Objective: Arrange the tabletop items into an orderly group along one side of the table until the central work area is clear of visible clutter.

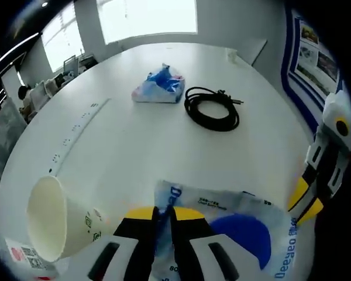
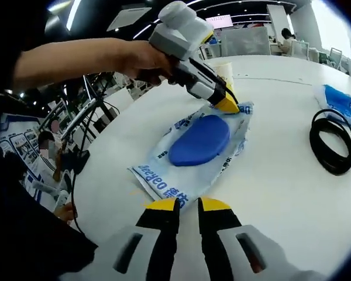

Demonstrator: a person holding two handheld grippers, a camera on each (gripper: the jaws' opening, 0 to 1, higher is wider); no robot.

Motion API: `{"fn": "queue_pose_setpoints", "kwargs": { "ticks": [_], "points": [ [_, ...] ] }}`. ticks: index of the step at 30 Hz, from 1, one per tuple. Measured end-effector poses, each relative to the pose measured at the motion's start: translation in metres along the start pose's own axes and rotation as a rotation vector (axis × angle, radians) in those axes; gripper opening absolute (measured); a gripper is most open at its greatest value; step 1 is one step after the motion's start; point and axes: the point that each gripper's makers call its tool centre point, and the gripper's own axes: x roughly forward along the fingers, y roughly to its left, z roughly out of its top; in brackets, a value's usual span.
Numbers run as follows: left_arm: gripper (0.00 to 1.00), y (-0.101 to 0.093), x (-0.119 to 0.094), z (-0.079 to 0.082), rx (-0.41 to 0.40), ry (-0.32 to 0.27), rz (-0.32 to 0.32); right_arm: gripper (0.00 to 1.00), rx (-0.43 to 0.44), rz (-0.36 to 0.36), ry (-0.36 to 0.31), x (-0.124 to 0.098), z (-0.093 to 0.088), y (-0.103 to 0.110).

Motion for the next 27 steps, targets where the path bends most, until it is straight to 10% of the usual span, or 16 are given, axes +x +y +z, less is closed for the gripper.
{"fn": "queue_pose_setpoints", "kwargs": {
  "ticks": [27],
  "points": [
    [0.00, -0.002, -0.030, 0.004, 0.021, 0.038, 0.047, 0.00, 0.043, 0.052, -0.042, -0.024, 0.015, 0.006]
  ]
}}
